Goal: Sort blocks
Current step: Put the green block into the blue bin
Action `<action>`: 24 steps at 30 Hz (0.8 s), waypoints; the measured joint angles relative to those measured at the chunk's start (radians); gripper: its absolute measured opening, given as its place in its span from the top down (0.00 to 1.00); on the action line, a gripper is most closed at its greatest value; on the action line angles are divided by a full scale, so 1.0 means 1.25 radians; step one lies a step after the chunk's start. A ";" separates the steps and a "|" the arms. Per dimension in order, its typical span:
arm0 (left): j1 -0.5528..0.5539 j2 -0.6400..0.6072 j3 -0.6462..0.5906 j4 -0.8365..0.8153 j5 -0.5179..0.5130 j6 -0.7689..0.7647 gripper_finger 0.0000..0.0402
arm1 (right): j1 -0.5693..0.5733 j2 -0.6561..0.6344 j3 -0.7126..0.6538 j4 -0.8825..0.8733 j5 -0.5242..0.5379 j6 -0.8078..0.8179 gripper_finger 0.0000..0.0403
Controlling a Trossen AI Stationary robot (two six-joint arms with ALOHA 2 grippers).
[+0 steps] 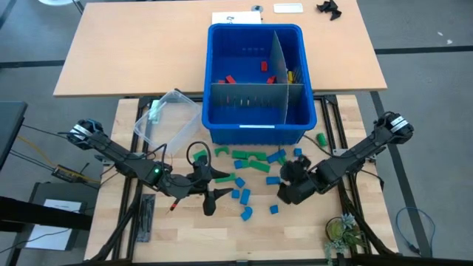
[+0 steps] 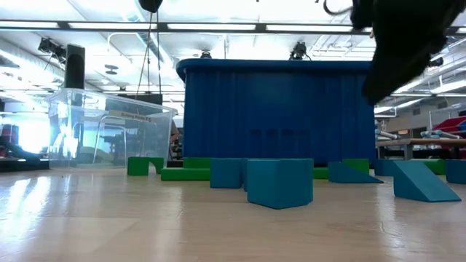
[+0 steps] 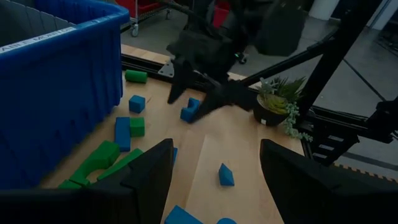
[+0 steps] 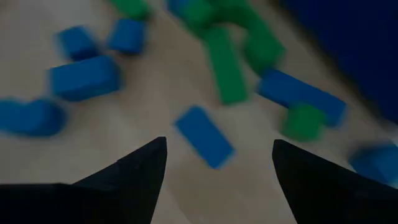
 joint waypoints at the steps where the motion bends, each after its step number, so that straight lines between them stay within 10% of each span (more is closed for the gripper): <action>1: 0.000 0.000 0.000 0.000 0.000 0.000 0.38 | -0.001 0.000 0.000 -0.032 0.007 0.050 0.27; 8: 0.000 0.000 0.000 0.000 0.000 0.000 0.38 | -0.014 0.000 -0.079 -0.037 0.049 0.274 0.30; 24: 0.000 0.000 0.000 0.000 0.000 0.000 0.38 | -0.153 0.000 -0.322 0.336 0.118 0.136 0.35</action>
